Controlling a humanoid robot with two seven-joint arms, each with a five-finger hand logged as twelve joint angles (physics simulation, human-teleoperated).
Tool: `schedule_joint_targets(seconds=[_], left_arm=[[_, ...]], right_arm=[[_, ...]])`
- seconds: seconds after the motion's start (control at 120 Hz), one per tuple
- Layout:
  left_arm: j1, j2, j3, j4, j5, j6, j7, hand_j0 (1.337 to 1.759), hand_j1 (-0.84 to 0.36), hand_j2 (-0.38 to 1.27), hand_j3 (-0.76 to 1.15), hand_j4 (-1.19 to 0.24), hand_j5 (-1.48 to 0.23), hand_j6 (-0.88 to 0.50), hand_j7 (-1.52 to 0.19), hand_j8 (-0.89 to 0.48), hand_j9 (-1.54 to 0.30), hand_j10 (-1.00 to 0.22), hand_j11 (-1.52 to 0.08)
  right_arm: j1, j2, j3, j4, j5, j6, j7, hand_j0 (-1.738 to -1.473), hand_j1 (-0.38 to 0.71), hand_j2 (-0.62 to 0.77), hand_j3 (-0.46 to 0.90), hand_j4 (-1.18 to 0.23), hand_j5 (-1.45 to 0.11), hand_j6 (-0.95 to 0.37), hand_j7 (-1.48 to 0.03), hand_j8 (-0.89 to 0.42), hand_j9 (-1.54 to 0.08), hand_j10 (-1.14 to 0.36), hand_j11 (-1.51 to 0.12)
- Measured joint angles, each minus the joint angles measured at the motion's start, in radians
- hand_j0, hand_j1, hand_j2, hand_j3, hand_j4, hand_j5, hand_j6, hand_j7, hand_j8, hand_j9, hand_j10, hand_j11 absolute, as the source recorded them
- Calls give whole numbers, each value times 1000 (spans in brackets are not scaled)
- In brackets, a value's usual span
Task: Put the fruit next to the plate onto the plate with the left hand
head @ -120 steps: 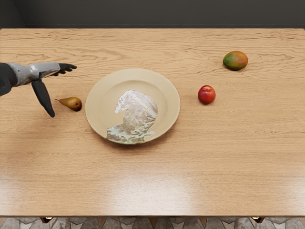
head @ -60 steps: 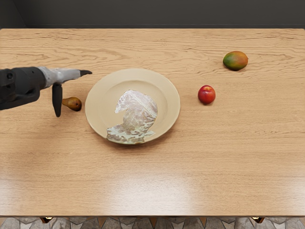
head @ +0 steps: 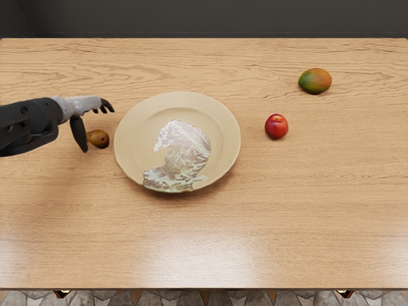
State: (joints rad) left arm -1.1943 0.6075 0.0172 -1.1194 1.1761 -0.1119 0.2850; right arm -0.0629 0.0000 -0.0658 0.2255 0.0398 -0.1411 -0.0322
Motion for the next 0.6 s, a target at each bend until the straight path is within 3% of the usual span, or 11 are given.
schedule_joint_targets(seconds=[0.6], left_arm=[[15, -28, 35, 5, 20, 58, 2, 1658, -73, 74, 0, -357, -461, -358, -461, -358, -460, -357, -460]], right_arm=[[-2, 0, -1, 0, 0, 0, 0, -1658, -314, -6, 0, -29, -38, -29, -38, -29, -38, -29, -38]])
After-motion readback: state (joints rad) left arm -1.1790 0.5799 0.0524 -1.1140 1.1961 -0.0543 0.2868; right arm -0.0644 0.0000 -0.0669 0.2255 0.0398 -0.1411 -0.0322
